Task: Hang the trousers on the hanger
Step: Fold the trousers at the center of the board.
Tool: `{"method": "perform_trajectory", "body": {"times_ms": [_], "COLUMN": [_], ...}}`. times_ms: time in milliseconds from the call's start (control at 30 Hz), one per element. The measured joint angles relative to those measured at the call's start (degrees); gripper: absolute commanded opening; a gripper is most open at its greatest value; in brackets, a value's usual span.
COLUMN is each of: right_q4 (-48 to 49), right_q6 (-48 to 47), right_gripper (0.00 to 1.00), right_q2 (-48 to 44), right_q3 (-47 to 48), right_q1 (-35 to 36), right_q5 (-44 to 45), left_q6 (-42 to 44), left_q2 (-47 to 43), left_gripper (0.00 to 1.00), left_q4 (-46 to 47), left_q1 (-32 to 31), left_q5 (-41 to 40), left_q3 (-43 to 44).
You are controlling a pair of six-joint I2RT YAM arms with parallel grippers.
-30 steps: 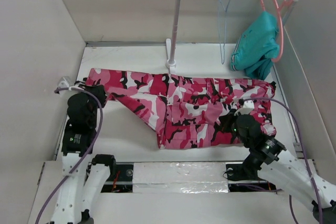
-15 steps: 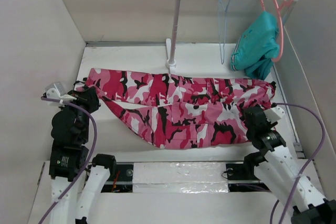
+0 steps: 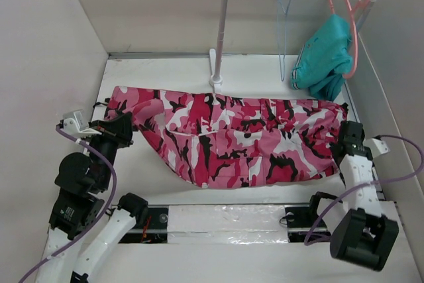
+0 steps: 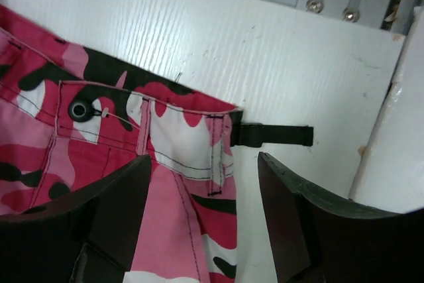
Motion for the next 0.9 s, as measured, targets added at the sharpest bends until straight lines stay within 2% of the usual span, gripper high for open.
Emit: {"method": "perform_trajectory", "body": {"times_ms": [100, 367, 433, 467, 500, 600, 667, 767, 900], "right_q4": [-0.92, 0.0, 0.55, 1.11, 1.68, 3.39, 3.48, 2.1, 1.73], "right_q6": [0.2, 2.21, 2.4, 2.27, 2.05, 1.51, 0.94, -1.95, -10.29], "right_gripper": [0.7, 0.7, 0.61, 0.53, 0.32, 0.06, 0.05, 0.05, 0.07], "right_q2": [5.7, 6.62, 8.41, 9.44, 10.4, 12.07, 10.99, 3.98, -6.4], "right_q3": [2.51, -1.14, -1.88, -2.08, -2.16, -2.21, -2.08, -0.55, 4.98], "right_q1": [-0.63, -0.66, -0.76, -1.01, -1.22, -1.05, 0.28, 2.45, -2.73], "right_q5": [-3.85, -10.19, -10.91, -11.37, -11.58, -12.02, -11.13, -7.69, -5.09], "left_q6": [0.66, 1.53, 1.53, 1.53, 1.53, 1.57, 1.73, 1.92, 1.9], "left_q2": [-0.7, -1.01, -0.98, -0.98, -0.87, -0.13, 0.74, 2.54, 3.23], "left_gripper": [0.0, 0.0, 0.0, 0.0, 0.0, 0.0, 0.0, 0.0, 0.0], "left_q4": [0.2, 0.98, 1.07, 1.09, 1.07, 1.25, 1.27, 0.98, 0.2], "left_q1": [-2.43, -3.48, -3.48, -3.48, -3.48, -3.48, -3.48, -3.48, -3.48], "left_q5": [-2.1, -5.03, -5.46, -5.57, -5.62, -6.01, -6.71, -8.61, -10.62], "left_q3": [-0.68, -1.03, -1.31, -1.46, -1.51, -1.51, -1.49, -1.33, -1.33]}}
